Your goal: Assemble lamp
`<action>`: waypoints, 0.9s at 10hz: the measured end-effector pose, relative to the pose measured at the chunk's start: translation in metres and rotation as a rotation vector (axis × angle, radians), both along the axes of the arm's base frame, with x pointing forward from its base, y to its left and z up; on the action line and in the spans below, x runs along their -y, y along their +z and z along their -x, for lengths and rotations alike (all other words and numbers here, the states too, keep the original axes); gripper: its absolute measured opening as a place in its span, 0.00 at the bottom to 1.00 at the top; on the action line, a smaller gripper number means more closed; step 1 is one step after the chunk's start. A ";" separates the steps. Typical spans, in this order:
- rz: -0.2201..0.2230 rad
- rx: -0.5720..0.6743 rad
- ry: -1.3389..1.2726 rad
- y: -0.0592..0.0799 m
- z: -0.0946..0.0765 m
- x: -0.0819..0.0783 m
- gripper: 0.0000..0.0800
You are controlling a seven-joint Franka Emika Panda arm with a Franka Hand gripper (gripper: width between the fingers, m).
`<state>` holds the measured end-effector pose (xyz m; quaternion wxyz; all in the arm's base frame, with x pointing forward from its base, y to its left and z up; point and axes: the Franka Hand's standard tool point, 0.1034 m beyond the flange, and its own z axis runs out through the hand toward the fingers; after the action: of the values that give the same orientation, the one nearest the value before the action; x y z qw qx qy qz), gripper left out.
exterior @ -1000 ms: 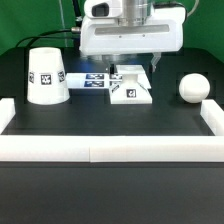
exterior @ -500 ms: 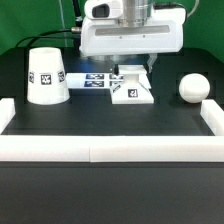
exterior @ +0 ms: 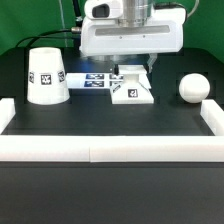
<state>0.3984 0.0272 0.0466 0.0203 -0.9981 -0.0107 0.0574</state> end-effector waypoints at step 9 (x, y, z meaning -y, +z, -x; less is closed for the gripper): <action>-0.016 0.079 0.041 0.001 -0.078 -0.017 0.67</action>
Offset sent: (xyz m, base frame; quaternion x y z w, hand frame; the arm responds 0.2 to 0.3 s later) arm 0.0278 0.0064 -0.0045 -0.0011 0.0030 -0.0141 0.9999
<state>0.4761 0.0441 0.0474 0.0267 -0.9990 -0.0323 0.0182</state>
